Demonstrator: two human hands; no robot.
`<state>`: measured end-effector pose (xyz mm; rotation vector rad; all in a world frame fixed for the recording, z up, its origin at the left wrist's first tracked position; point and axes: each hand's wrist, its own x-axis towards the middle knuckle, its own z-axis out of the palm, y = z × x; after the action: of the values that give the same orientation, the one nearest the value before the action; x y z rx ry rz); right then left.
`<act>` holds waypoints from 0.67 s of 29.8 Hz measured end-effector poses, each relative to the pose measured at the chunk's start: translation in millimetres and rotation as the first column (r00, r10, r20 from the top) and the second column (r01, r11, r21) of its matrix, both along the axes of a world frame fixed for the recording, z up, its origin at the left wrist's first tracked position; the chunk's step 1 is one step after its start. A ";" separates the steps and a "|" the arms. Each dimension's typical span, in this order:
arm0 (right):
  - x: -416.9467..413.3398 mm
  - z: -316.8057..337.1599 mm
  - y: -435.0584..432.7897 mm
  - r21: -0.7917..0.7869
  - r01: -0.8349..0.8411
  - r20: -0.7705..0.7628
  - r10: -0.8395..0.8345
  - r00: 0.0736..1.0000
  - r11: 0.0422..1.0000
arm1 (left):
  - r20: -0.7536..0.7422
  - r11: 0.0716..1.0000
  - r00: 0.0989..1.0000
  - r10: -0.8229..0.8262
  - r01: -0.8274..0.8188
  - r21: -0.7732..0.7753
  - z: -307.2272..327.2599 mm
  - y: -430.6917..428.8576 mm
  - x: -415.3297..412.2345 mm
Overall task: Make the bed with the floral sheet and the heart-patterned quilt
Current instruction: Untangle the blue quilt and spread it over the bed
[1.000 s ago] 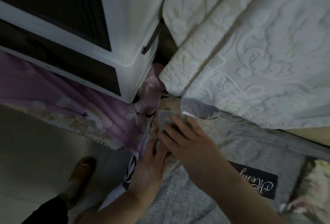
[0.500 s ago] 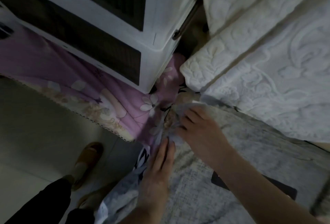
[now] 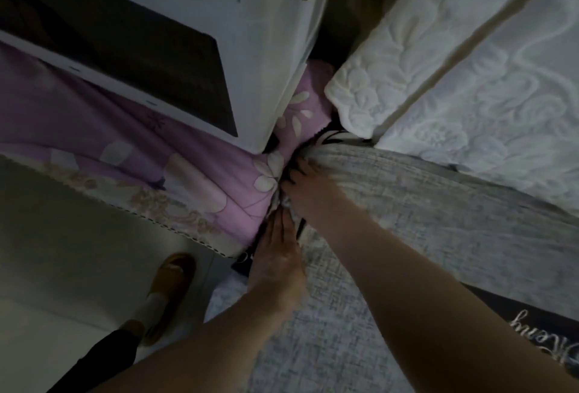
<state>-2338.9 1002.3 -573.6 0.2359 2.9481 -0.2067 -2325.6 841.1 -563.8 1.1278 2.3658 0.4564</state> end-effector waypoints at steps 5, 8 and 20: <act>-6.0 17.3 1.3 -0.069 -0.018 -0.066 0.013 0.998 0.997 | 0.044 0.993 0.993 0.107 -0.105 -0.046 8.3 12.0 -8.6; 6.9 50.8 -6.0 -0.005 -0.004 -0.138 0.003 0.990 1.000 | 0.000 0.997 0.998 0.055 -0.055 0.051 31.8 -7.9 1.3; 19.7 4.4 -35.9 -0.085 -0.001 -0.150 -0.012 0.989 0.996 | -0.076 0.972 0.973 -0.216 0.207 -0.110 0.8 -19.1 -17.9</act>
<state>-2319.2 966.4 -569.3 0.2258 3.0792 -0.3653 -2343.4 822.0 -563.0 1.3588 2.2792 0.2142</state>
